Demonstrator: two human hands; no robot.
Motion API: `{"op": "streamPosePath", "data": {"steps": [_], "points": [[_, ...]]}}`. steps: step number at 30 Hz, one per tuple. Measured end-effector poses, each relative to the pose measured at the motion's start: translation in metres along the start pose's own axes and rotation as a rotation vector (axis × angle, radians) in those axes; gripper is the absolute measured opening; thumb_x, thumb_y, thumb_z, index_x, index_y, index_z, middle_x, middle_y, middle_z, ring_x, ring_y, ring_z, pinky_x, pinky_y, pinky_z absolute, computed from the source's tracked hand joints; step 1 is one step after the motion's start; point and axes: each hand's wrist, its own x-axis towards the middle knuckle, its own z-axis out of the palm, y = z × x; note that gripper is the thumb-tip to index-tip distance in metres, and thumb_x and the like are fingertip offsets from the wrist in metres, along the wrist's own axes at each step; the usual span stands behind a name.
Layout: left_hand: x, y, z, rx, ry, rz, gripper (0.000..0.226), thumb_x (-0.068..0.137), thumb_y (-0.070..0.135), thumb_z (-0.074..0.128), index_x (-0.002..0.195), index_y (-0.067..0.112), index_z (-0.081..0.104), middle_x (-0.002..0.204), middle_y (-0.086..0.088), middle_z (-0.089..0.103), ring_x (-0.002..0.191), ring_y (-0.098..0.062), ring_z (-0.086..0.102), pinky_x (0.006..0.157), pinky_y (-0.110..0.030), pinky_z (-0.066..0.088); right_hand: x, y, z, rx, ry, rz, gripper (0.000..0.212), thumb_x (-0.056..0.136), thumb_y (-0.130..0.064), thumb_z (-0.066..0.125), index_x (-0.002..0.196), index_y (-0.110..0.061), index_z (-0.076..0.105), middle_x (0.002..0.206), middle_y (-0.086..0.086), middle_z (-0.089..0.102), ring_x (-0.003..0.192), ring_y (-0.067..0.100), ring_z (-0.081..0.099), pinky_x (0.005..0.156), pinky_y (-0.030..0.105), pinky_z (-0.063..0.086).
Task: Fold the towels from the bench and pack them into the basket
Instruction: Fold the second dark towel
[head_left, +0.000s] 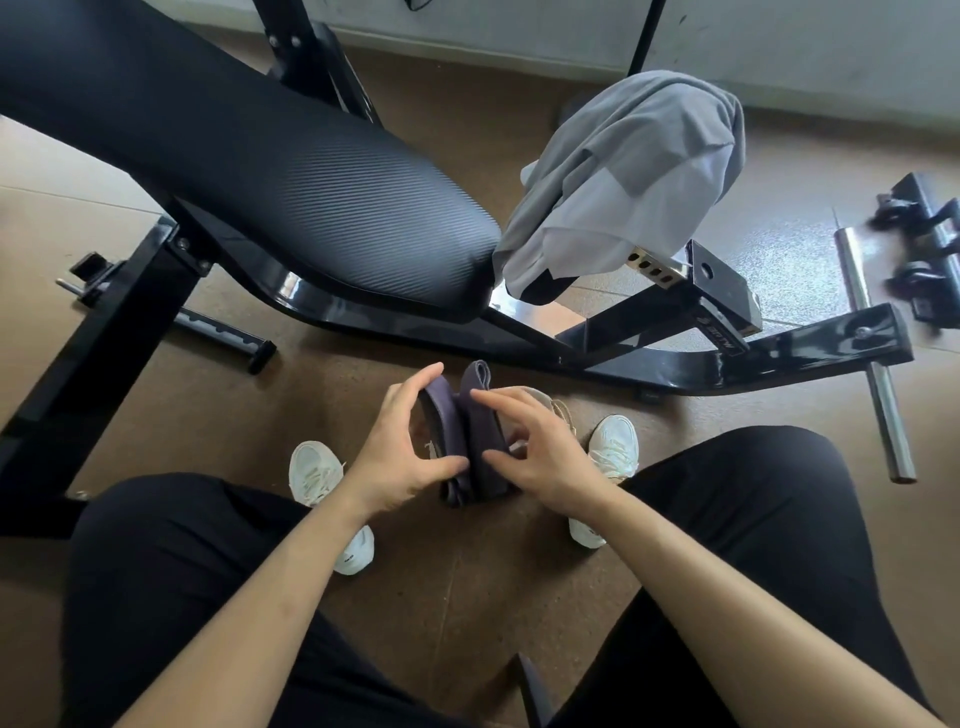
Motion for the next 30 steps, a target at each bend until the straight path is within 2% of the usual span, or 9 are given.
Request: {"op": "streamPosePath", "data": {"steps": [3,6,8,11,16,20,25,27,30], "points": [[0.002,0.002,0.005,-0.037,-0.020,0.033,0.104,0.068,0.025,0.091,0.155,0.034,0.034,0.146,0.006,0.042,0.138,-0.011,0.046,0.115,-0.040,0.044,0.002,0.002,0.005,0.009,-0.008,-0.016,0.068,0.085,-0.007,0.075,0.148,-0.020,0.051,0.139,-0.010,0.052,0.114,0.002,0.054,0.089,0.016,0.049],[0.002,0.004,0.006,-0.057,-0.041,0.047,0.101,0.068,0.027,0.087,0.154,0.032,0.035,0.147,0.008,0.044,0.138,-0.009,0.046,0.113,-0.034,0.046,0.003,0.003,0.008,0.022,-0.019,-0.007,0.069,0.086,-0.006,0.073,0.149,-0.020,0.049,0.140,-0.006,0.052,0.107,0.004,0.056,0.085,0.018,0.050],[0.000,0.006,0.006,-0.123,-0.061,0.026,0.095,0.073,0.021,0.083,0.154,0.033,0.035,0.149,0.009,0.045,0.135,-0.010,0.052,0.107,-0.031,0.051,0.002,0.002,0.009,0.037,-0.019,-0.007,0.068,0.087,-0.011,0.072,0.150,-0.020,0.048,0.139,-0.005,0.053,0.106,0.007,0.059,0.087,0.025,0.054],[-0.005,0.013,0.006,-0.380,-0.105,-0.059,0.074,0.092,0.000,0.061,0.152,0.035,0.034,0.145,0.005,0.048,0.122,-0.021,0.065,0.087,-0.045,0.063,0.001,0.000,0.009,0.015,0.031,0.010,0.069,0.087,-0.029,0.076,0.150,-0.025,0.047,0.136,-0.009,0.056,0.108,0.007,0.059,0.094,0.037,0.056],[-0.005,0.018,0.005,-0.448,-0.129,-0.099,0.067,0.096,-0.013,0.041,0.149,0.028,0.037,0.135,-0.006,0.053,0.116,-0.018,0.067,0.082,-0.044,0.063,0.003,-0.005,0.007,-0.057,0.083,0.005,0.074,0.083,-0.035,0.081,0.148,-0.032,0.045,0.138,-0.015,0.056,0.123,0.001,0.052,0.100,0.035,0.053],[-0.004,0.016,0.006,-0.497,-0.128,-0.121,0.059,0.097,-0.012,0.047,0.142,0.026,0.046,0.131,-0.007,0.058,0.114,-0.029,0.069,0.087,-0.054,0.061,0.001,-0.004,0.004,-0.064,0.084,-0.020,0.073,0.084,-0.015,0.072,0.147,-0.036,0.044,0.128,-0.028,0.053,0.102,-0.006,0.057,0.091,0.032,0.055],[0.002,0.013,0.008,-0.431,0.018,-0.070,0.044,0.095,-0.002,0.064,0.131,0.022,0.058,0.113,-0.010,0.066,0.099,-0.028,0.075,0.075,-0.049,0.064,0.002,-0.003,-0.001,-0.104,-0.002,-0.107,0.062,0.090,-0.004,0.064,0.143,-0.034,0.054,0.128,-0.009,0.058,0.089,-0.005,0.057,0.080,0.017,0.051],[0.004,0.012,0.008,-0.432,0.040,-0.071,0.041,0.091,0.003,0.071,0.127,0.023,0.062,0.102,-0.011,0.068,0.088,-0.030,0.077,0.070,-0.046,0.064,0.001,-0.004,-0.002,-0.075,-0.041,-0.123,0.057,0.091,-0.008,0.067,0.141,-0.032,0.056,0.125,-0.008,0.059,0.088,-0.003,0.059,0.076,0.018,0.053],[0.006,0.011,0.009,-0.414,0.041,-0.092,0.037,0.087,0.009,0.077,0.120,0.024,0.065,0.088,-0.008,0.069,0.078,-0.030,0.077,0.063,-0.042,0.063,0.001,-0.007,-0.002,-0.031,-0.064,-0.126,0.057,0.086,-0.032,0.079,0.138,-0.031,0.055,0.128,-0.011,0.059,0.097,-0.003,0.058,0.082,0.020,0.053]]}}
